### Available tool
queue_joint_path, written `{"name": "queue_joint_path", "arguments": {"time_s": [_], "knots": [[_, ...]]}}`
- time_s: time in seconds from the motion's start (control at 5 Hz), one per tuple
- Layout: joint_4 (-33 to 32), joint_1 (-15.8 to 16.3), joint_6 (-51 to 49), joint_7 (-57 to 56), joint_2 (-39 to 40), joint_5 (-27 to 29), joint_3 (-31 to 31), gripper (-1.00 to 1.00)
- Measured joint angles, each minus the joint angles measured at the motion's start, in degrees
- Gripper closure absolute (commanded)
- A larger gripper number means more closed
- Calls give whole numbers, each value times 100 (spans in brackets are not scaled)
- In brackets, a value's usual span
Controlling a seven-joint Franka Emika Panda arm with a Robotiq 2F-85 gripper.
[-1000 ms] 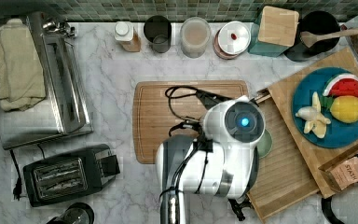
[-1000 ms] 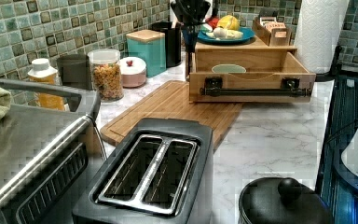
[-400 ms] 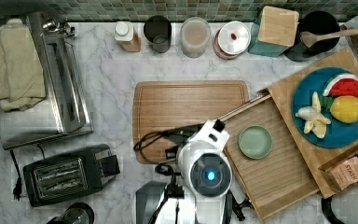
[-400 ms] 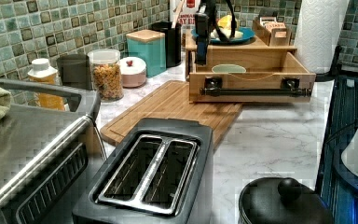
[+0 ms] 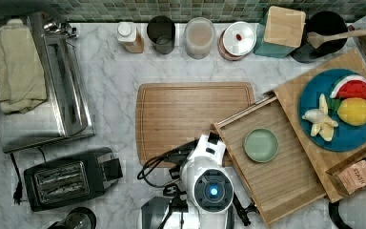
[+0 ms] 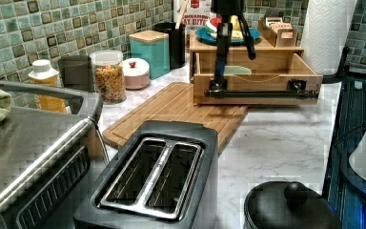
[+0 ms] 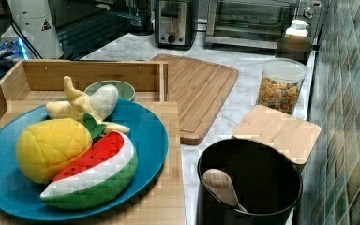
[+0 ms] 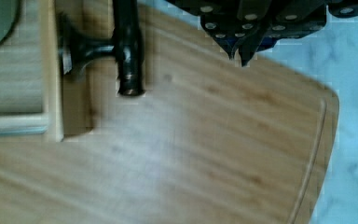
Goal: Close the drawer.
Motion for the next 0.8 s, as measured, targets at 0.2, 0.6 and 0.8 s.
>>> {"name": "queue_joint_path", "arguments": {"time_s": [0.2,0.6,0.8], "knots": [[-313,0,-6,-90,6,0,-100,100],[-761,-102,137,-95,-194,-275,-109,100],[-772,-61,145,-101,-393,-420,-112,100]]}}
